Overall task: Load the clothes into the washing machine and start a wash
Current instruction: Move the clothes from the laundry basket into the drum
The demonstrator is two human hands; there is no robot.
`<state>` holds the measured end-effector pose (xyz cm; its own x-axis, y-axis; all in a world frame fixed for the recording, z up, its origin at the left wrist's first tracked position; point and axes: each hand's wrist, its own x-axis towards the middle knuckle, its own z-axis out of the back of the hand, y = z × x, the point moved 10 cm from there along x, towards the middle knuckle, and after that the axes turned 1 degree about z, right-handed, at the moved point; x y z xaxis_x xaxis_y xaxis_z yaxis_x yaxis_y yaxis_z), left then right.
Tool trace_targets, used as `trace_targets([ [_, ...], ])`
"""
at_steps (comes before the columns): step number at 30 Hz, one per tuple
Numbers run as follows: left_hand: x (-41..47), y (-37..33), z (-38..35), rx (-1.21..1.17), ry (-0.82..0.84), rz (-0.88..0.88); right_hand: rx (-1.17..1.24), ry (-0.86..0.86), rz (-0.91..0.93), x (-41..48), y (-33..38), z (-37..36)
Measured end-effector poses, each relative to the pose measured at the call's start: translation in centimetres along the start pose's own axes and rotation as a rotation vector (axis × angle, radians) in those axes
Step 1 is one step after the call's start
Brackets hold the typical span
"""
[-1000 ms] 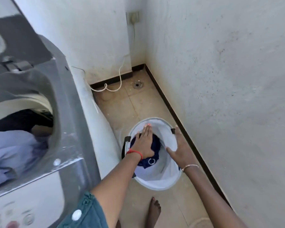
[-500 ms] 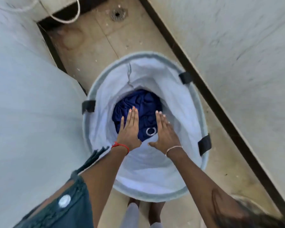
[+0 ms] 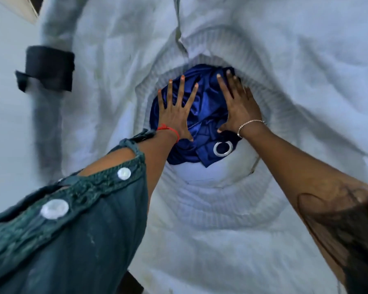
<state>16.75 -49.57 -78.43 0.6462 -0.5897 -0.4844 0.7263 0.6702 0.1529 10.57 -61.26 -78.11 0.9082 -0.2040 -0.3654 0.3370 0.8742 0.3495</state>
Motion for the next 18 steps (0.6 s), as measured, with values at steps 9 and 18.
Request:
trace_targets([
  [9, 1.8, 0.6, -2.3, -0.022, -0.081, 0.011, -0.069, 0.051, -0.006, 4.4, 0.7, -3.8],
  [18, 1.8, -0.1, -2.7, -0.083, -0.057, -0.044, -0.108, 0.053, -0.018, 4.6, 0.9, -4.6],
])
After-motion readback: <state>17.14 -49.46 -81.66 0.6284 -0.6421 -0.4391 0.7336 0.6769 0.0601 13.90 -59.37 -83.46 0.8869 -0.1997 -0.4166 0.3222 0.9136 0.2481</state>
